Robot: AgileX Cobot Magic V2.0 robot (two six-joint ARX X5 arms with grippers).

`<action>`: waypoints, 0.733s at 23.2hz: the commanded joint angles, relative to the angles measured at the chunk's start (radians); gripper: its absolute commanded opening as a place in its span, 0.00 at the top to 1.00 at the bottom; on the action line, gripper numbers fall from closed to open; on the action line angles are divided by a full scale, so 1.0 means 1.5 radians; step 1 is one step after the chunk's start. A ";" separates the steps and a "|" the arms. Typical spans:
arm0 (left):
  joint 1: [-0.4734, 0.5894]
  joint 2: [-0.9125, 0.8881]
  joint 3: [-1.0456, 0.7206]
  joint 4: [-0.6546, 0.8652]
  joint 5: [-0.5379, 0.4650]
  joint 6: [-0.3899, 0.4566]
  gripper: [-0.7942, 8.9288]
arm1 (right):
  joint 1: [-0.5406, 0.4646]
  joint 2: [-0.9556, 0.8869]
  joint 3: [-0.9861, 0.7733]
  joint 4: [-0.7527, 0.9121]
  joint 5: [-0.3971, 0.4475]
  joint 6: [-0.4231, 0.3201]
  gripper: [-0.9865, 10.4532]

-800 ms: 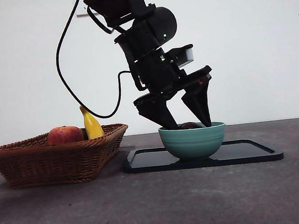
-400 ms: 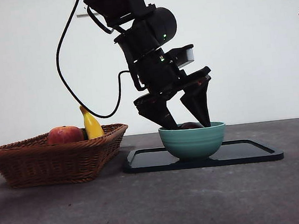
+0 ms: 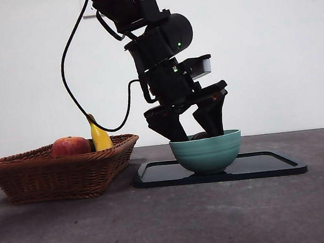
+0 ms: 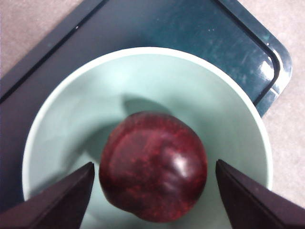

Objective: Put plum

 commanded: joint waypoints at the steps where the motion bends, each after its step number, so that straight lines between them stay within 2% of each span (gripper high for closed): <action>1: -0.009 0.021 0.019 0.002 -0.002 0.007 0.58 | 0.005 0.004 0.003 0.006 0.000 -0.008 0.74; 4: -0.010 0.021 0.019 0.007 -0.002 0.007 0.59 | 0.005 0.004 0.003 0.006 0.000 -0.008 0.74; 7: -0.010 0.021 0.019 0.008 -0.002 0.007 0.67 | 0.005 0.004 0.003 0.006 0.000 -0.008 0.74; 17: -0.005 0.019 0.047 -0.004 -0.002 0.007 0.67 | 0.005 0.004 0.003 0.006 0.000 -0.010 0.74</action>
